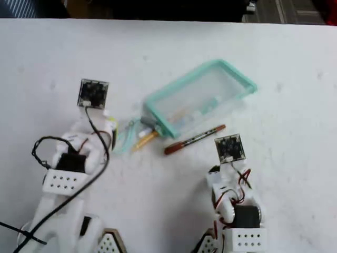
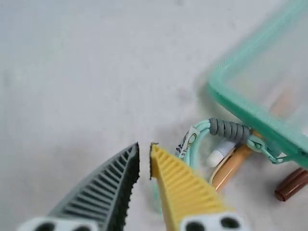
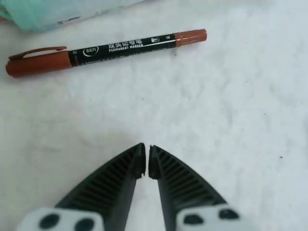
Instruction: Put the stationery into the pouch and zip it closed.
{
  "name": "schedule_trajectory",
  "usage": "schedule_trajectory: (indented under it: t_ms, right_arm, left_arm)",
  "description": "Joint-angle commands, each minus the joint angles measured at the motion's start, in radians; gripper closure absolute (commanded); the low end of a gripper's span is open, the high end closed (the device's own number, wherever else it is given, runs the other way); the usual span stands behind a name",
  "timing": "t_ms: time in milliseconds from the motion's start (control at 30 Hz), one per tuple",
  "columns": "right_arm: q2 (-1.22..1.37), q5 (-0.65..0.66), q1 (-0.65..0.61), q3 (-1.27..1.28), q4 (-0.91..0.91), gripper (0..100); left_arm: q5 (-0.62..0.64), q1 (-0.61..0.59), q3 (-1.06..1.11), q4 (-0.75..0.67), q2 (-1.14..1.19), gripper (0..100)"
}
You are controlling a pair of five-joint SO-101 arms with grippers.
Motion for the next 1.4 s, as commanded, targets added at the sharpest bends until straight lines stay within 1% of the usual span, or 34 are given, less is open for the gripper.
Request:
schedule_trajectory:
  t_ms: [0, 100, 167, 267, 467, 567, 900, 967, 1033, 1100, 1167, 1233, 1300, 1367]
  right_arm:
    - [-0.004, 0.009, -0.002, 0.009, -0.016, 97.8]
    - [-0.007, 0.011, -0.007, 0.009, -0.024, 97.8]
    - [-0.007, 0.011, -0.039, 0.009, -0.038, 97.7]
    - [-0.007, 0.011, -0.045, 0.009, -0.038, 97.7]
    - [-0.007, 0.011, 0.041, 0.009, -0.038, 97.7]
    - [-0.007, 0.011, 0.064, 0.009, -0.039, 97.7]
    - [-0.005, 0.011, 0.056, 0.009, -0.039, 97.7]
    - [-0.007, 0.014, 0.035, 0.009, -0.044, 97.7]
    - [-0.008, 0.069, 0.007, 0.009, -0.082, 97.7]
    - [-0.01, 0.175, 0.013, 0.008, -0.159, 97.7]
    - [-0.01, 0.285, 0.047, 0.008, -0.283, 97.7]
    - [-0.01, 0.364, 0.067, 0.008, -0.412, 97.7]
    - [-0.01, 0.396, 0.062, 0.003, -0.49, 97.7]
    - [-0.008, 0.353, 0.002, -0.046, -0.484, 97.7]
  left_arm:
    - [0.072, -0.058, -0.052, -0.029, 0.004, 90]
    - [0.109, -0.122, -0.052, -0.032, 0.004, 90]
    - [0.133, -0.14, -0.052, -0.032, 0.004, 90]
    - [0.135, -0.136, -0.052, -0.032, 0.004, 90]
    - [0.135, -0.136, -0.052, -0.032, 0.004, 90]
    - [0.138, -0.137, -0.052, -0.032, 0.004, 90]
    - [0.14, -0.143, -0.054, -0.032, 0.004, 90]
    - [0.14, -0.143, -0.054, -0.032, 0.004, 90]
    - [0.14, -0.143, -0.057, -0.034, 0.004, 90]
    - [0.14, -0.143, -0.06, -0.034, 0.004, 90]
    - [0.14, -0.145, -0.06, -0.034, 0.004, 90]
    - [0.138, -0.162, -0.06, -0.034, 0.004, 90]
    - [0.14, -0.188, -0.061, -0.052, 0.004, 90]
    - [0.14, -0.225, -0.057, -0.087, 0.004, 90]
